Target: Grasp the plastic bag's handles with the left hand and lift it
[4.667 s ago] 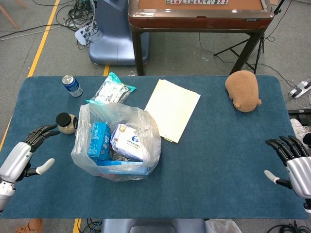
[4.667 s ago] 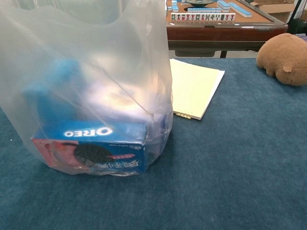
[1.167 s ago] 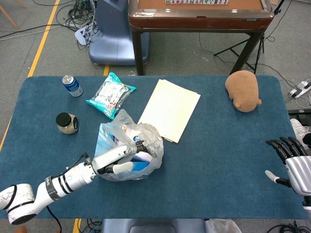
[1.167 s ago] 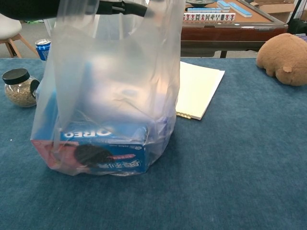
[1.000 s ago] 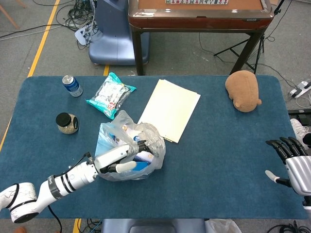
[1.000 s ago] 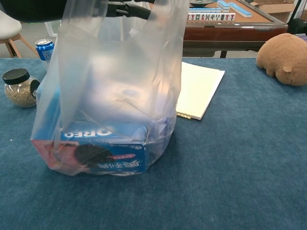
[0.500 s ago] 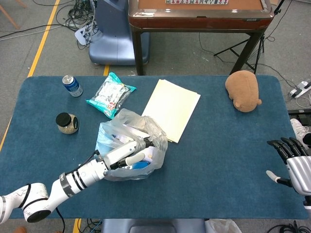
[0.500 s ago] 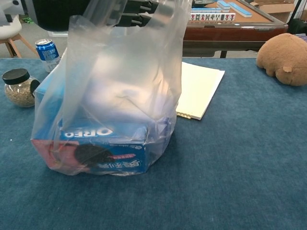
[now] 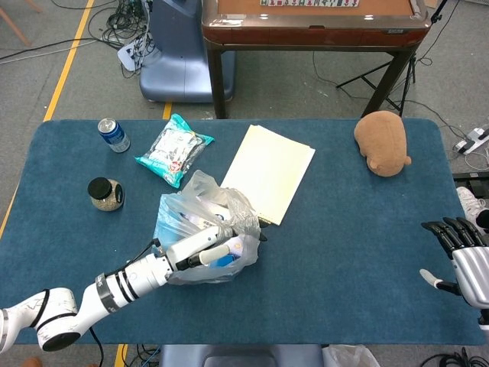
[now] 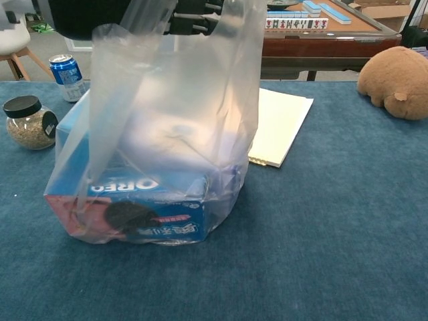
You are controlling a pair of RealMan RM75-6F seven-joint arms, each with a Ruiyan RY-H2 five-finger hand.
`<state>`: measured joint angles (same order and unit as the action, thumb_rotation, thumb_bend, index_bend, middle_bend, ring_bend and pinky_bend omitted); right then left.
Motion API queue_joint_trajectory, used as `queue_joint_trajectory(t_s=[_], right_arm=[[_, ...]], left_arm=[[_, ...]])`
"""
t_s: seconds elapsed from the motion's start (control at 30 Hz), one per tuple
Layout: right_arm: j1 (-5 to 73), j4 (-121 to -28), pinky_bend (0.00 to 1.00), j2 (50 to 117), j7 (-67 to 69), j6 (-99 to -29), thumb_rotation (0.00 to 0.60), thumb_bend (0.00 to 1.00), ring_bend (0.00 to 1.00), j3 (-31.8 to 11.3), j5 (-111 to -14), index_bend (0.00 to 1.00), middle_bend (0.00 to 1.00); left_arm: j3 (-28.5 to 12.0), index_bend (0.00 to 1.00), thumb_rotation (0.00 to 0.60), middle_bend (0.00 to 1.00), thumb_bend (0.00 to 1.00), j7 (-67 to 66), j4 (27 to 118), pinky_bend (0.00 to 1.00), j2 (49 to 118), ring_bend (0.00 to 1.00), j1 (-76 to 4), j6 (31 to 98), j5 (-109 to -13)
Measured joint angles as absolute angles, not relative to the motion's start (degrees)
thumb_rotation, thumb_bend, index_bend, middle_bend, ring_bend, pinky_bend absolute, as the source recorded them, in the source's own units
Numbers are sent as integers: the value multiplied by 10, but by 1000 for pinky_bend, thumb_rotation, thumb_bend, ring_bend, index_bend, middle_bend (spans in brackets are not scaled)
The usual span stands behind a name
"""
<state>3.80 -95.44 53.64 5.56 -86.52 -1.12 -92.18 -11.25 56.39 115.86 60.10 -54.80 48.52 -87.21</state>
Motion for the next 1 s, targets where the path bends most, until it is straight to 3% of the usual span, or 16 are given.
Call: queue_joint_trajectory(t_s=[0.4,1.0], right_arm=[[38,-954,124,538,55,-863,600,148,118,-11,-920,207,212],[39,-956,124,539,52,-859,600,148,118,-10,-919,207,212]], left_arm=[[-112,152,0,34,72,632,1161,0,585,0,-549,484,-899],[-87,122,0,34,72,880,1123,0,576,0,-577,520,-980]])
